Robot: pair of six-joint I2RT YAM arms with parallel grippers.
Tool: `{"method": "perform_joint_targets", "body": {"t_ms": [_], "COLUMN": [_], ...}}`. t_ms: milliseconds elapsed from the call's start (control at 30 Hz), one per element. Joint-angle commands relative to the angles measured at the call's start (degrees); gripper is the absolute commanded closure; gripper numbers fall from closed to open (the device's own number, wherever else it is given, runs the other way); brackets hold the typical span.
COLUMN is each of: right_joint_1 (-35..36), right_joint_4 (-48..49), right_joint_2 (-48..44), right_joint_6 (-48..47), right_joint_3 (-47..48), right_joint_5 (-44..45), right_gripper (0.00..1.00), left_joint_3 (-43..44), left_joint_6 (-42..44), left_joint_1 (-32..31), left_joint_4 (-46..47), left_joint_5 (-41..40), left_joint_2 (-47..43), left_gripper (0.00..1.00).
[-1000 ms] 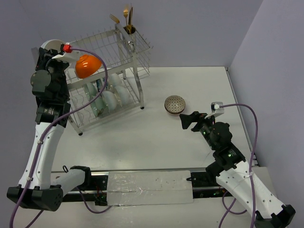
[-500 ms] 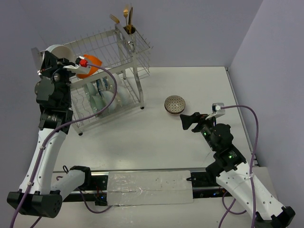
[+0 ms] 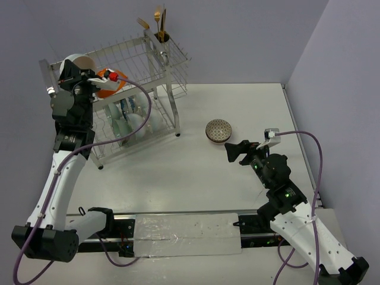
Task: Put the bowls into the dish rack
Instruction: Place the bowl at the center of the board.
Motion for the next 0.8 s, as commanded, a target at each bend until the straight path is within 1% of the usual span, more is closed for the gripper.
{"method": "perform_joint_targets", "body": {"t_ms": [0,67,100,133,267,300,367,400,467,500,533,567,600,633,667,700,733,767], "right_joint_1": [0.2,0.2,0.2,0.2,0.2,0.2,0.3,0.3,0.2,0.2,0.2,0.2,0.2,0.2,0.2,0.2,0.2,0.2], "right_joint_4": [2.7,2.9,2.9,3.2,3.6,3.7,3.9,4.0,4.0,4.0,4.0,4.0,4.0,4.0,4.0,4.0,3.6,3.4], "right_joint_2": [0.6,0.8,0.7,0.7,0.5,0.5,0.5,0.5,0.5,0.5,0.5,0.6,0.6,0.6,0.8,0.8,0.8,0.8], "right_joint_6": [-0.1,-0.3,-0.3,-0.5,-0.8,-0.9,-1.0,-0.9,-1.0,-1.0,-1.0,-1.0,-1.0,-1.0,-1.0,-1.0,-0.9,-0.9], "right_joint_3": [-0.6,-0.6,-0.6,-0.7,-0.9,-0.9,-1.0,-1.0,-1.0,-0.9,-0.7,-0.6,-0.6,-0.3,-0.1,0.1,0.4,0.7], "right_joint_5": [0.4,0.0,-0.1,-0.3,-1.0,-1.3,-1.5,-1.5,-1.6,-1.7,-1.8,-2.1,-2.4,-3.0,-3.2,-3.4,-3.6,-3.4], "right_gripper": [0.03,0.03,0.03,0.03,0.03,0.03,0.03,0.03,0.03,0.03,0.03,0.03,0.03,0.03,0.03,0.03,0.03,0.03], "left_joint_3": [5.3,7.0,8.1,10.9,17.8,18.9,21.7,22.7,26.4,27.3,29.2,30.3,31.3,33.0,33.6,33.7,32.8,31.7], "left_joint_6": [1.7,0.0,-3.5,-5.4,-12.2,-15.1,-18.1,-22.3,-28.6,-36.5,-40.6,-44.1,-52.1,-56.5,-61.1,-70.1,-74.0,-81.6], "left_joint_1": [0.2,0.2,0.2,0.2,0.1,0.1,0.1,0.1,-1.2,-1.7,-3.2,-4.2,-6.1,-7.0,-7.7,-8.2,-8.8,-9.1], "left_joint_4": [6.3,8.1,9.1,8.8,8.5,9.1,9.3,8.5,1.3,-1.2,-7.4,-11.0,-14.9,-22.4,-25.8,-28.6,-31.2,-34.2], "left_joint_5": [0.6,-0.1,-0.4,-0.7,-3.8,-6.1,-7.8,-9.3,-9.2,-8.9,-8.2,-7.3,-6.5,-4.6,-3.1,-1.0,4.9,7.5], "left_joint_2": [1.6,2.6,3.0,3.8,5.3,5.4,5.5,5.4,4.6,3.9,2.9,2.4,1.5,1.0,0.7,0.2,-1.1,-1.7], "left_gripper": [1.00,1.00,1.00,1.00,1.00,1.00,1.00,1.00,1.00,1.00,1.00,1.00,1.00,1.00,1.00,1.00,1.00,1.00]}}
